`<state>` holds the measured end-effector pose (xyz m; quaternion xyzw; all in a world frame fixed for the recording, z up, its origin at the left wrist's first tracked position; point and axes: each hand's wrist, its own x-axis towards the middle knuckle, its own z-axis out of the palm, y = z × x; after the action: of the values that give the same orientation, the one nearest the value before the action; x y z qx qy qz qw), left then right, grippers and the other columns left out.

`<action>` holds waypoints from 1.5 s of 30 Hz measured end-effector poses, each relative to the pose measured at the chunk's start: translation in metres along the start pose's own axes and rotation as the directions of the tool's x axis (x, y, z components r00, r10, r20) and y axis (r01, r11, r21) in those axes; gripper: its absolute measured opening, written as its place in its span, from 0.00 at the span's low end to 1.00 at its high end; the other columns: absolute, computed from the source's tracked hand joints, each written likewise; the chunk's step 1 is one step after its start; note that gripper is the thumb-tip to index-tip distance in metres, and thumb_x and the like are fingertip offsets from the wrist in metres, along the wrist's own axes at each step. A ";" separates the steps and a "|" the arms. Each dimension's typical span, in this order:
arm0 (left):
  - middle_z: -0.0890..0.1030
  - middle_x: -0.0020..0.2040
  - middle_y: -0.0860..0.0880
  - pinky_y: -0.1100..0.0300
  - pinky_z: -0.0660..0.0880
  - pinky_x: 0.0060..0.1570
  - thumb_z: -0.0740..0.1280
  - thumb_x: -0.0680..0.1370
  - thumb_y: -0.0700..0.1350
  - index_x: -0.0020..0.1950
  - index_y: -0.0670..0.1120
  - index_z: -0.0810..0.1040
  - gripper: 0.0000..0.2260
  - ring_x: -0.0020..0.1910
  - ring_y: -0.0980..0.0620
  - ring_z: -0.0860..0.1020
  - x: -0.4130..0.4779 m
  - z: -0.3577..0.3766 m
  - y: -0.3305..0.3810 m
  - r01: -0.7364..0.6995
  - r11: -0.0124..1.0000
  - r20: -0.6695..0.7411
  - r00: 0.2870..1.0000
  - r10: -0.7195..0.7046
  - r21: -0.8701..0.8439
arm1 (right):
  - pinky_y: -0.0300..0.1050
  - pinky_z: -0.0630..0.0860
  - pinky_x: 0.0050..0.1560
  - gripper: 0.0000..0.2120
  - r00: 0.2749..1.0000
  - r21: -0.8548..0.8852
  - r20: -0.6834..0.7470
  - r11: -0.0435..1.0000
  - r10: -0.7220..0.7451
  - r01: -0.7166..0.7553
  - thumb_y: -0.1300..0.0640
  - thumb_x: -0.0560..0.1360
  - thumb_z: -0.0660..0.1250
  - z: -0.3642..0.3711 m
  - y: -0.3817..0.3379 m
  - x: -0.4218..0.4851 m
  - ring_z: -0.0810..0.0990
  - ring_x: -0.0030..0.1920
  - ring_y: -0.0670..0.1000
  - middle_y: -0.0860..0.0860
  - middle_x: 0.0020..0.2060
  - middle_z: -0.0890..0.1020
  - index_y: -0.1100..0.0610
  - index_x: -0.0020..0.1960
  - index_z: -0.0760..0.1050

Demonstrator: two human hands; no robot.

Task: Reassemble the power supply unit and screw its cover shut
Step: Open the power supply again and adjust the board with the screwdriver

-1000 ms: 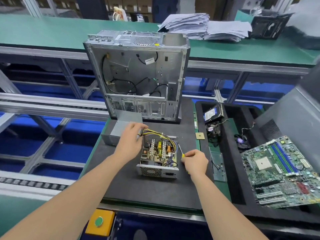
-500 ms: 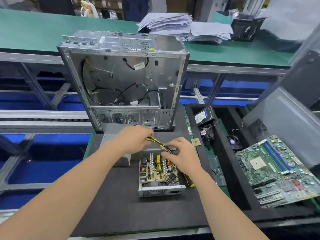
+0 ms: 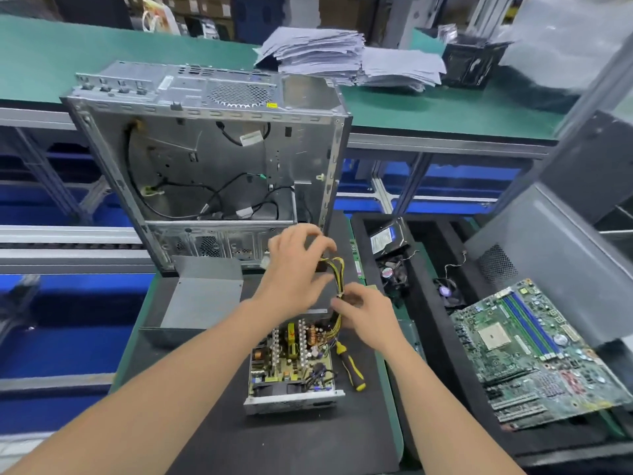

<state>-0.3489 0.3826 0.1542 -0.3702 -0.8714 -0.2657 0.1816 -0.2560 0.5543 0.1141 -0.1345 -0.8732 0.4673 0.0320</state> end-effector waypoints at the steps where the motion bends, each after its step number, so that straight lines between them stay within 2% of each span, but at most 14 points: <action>1: 0.70 0.61 0.50 0.54 0.59 0.57 0.75 0.72 0.51 0.59 0.53 0.74 0.19 0.62 0.47 0.69 -0.006 0.004 -0.001 0.029 0.999 -0.049 0.998 -0.028 0.013 | 0.41 0.83 0.46 0.10 0.999 0.074 0.042 0.997 0.027 -0.030 0.54 0.79 0.74 -0.001 0.000 0.004 0.77 0.35 0.46 0.52 0.36 0.79 0.61 0.46 0.79; 5: 0.69 0.53 0.52 0.56 0.61 0.51 0.73 0.72 0.43 0.54 0.51 0.71 0.15 0.52 0.49 0.69 -0.032 0.017 -0.014 0.013 1.000 -0.093 0.996 -0.012 0.013 | 0.54 0.87 0.42 0.12 0.982 0.145 0.149 0.980 0.115 -0.137 0.56 0.79 0.74 -0.004 0.000 0.019 0.76 0.33 0.44 0.46 0.28 0.73 0.63 0.44 0.76; 8: 0.70 0.47 0.55 0.54 0.68 0.48 0.68 0.74 0.40 0.49 0.51 0.72 0.09 0.46 0.52 0.69 -0.046 0.021 -0.020 -0.046 0.999 0.112 0.993 0.042 0.029 | 0.49 0.81 0.39 0.14 0.980 -0.030 0.165 0.994 0.113 -0.110 0.52 0.80 0.72 -0.007 0.002 0.028 0.74 0.30 0.46 0.44 0.25 0.72 0.58 0.41 0.73; 10: 0.72 0.47 0.58 0.55 0.71 0.48 0.64 0.77 0.42 0.50 0.53 0.74 0.06 0.46 0.54 0.72 -0.051 0.024 -0.019 0.047 0.998 0.289 0.957 -0.037 -0.030 | 0.46 0.72 0.36 0.15 0.977 -0.155 0.182 0.984 0.110 -0.082 0.49 0.82 0.68 -0.009 0.004 0.032 0.73 0.27 0.46 0.46 0.27 0.76 0.56 0.41 0.70; 13: 0.77 0.49 0.59 0.55 0.75 0.50 0.60 0.82 0.48 0.54 0.57 0.75 0.06 0.49 0.57 0.76 -0.049 0.027 -0.012 0.244 0.961 0.503 0.851 -0.149 -0.127 | 0.44 0.74 0.35 0.14 0.956 -0.169 0.264 0.982 0.130 -0.087 0.49 0.84 0.62 -0.011 0.005 0.035 0.80 0.25 0.47 0.52 0.31 0.85 0.56 0.44 0.68; 16: 0.79 0.47 0.60 0.55 0.75 0.43 0.63 0.78 0.58 0.55 0.58 0.73 0.08 0.45 0.56 0.77 -0.047 0.030 -0.006 0.227 0.972 0.585 0.796 -0.152 -0.058 | 0.47 0.78 0.41 0.14 0.954 -0.181 0.292 0.983 0.060 -0.006 0.49 0.85 0.62 -0.008 0.003 0.039 0.82 0.28 0.47 0.52 0.32 0.86 0.56 0.45 0.68; 22: 0.82 0.42 0.54 0.52 0.67 0.50 0.65 0.70 0.71 0.45 0.53 0.71 0.22 0.43 0.49 0.79 -0.049 0.042 0.002 0.014 0.976 0.510 0.851 -0.126 0.218 | 0.43 0.76 0.35 0.15 0.938 0.131 0.341 0.986 0.057 -0.107 0.49 0.84 0.65 0.006 0.006 0.048 0.78 0.29 0.49 0.51 0.30 0.82 0.60 0.48 0.81; 25: 0.83 0.44 0.53 0.50 0.66 0.51 0.63 0.67 0.76 0.50 0.53 0.75 0.28 0.47 0.49 0.80 -0.050 0.048 0.007 0.000 0.945 0.498 0.850 -0.173 0.328 | 0.45 0.77 0.37 0.18 0.922 0.180 0.381 0.973 0.066 -0.144 0.51 0.85 0.65 0.009 0.008 0.055 0.78 0.34 0.52 0.53 0.35 0.82 0.65 0.47 0.81; 29: 0.83 0.42 0.53 0.50 0.63 0.50 0.59 0.65 0.80 0.51 0.54 0.76 0.33 0.46 0.49 0.79 -0.051 0.053 0.010 0.006 0.917 0.471 0.857 -0.210 0.398 | 0.42 0.75 0.34 0.17 0.914 0.156 0.396 0.976 0.082 -0.155 0.53 0.84 0.66 0.014 0.007 0.062 0.76 0.26 0.50 0.49 0.27 0.81 0.62 0.41 0.79; 33: 0.83 0.42 0.52 0.50 0.64 0.51 0.61 0.71 0.72 0.50 0.52 0.78 0.25 0.46 0.48 0.80 -0.051 0.056 0.011 0.026 0.916 0.457 0.861 -0.224 0.400 | 0.46 0.74 0.38 0.15 0.900 0.248 0.426 0.945 0.090 -0.212 0.56 0.83 0.69 0.019 0.014 0.063 0.76 0.33 0.52 0.57 0.36 0.79 0.69 0.50 0.81; 35: 0.83 0.41 0.51 0.51 0.65 0.53 0.62 0.72 0.67 0.50 0.52 0.78 0.21 0.45 0.47 0.80 -0.051 0.056 0.011 0.039 0.923 0.464 0.856 -0.229 0.383 | 0.44 0.75 0.40 0.07 0.852 0.307 0.519 0.915 0.071 -0.263 0.63 0.82 0.69 0.013 0.019 0.062 0.79 0.39 0.49 0.55 0.41 0.84 0.65 0.57 0.83; 37: 0.82 0.40 0.50 0.51 0.66 0.52 0.63 0.72 0.65 0.46 0.51 0.76 0.18 0.43 0.46 0.79 -0.050 0.056 0.009 0.035 0.925 0.472 0.853 -0.225 0.378 | 0.42 0.77 0.43 0.12 0.804 0.286 0.592 0.917 0.057 -0.276 0.68 0.81 0.67 0.004 0.025 0.063 0.81 0.44 0.49 0.57 0.47 0.87 0.60 0.61 0.82; 42: 0.81 0.37 0.51 0.50 0.69 0.51 0.62 0.68 0.65 0.41 0.51 0.71 0.17 0.38 0.46 0.78 -0.048 0.056 0.009 0.012 0.926 0.487 0.848 -0.209 0.376 | 0.49 0.84 0.53 0.10 0.806 0.145 0.585 0.967 0.089 -0.212 0.73 0.78 0.69 -0.002 0.023 0.065 0.85 0.42 0.52 0.55 0.39 0.86 0.62 0.52 0.84; 45: 0.81 0.37 0.50 0.49 0.68 0.50 0.60 0.67 0.67 0.41 0.50 0.70 0.20 0.38 0.45 0.78 -0.049 0.057 0.008 -0.007 0.917 0.483 0.852 -0.204 0.399 | 0.48 0.85 0.49 0.08 0.822 0.078 0.555 0.975 0.130 -0.207 0.73 0.76 0.71 -0.005 0.016 0.068 0.85 0.41 0.53 0.58 0.40 0.86 0.65 0.51 0.84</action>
<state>-0.3172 0.3947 0.0860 -0.3384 -0.9410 0.0107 -0.0027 -0.3173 0.5850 0.0991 -0.0699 -0.7969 0.5451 -0.2509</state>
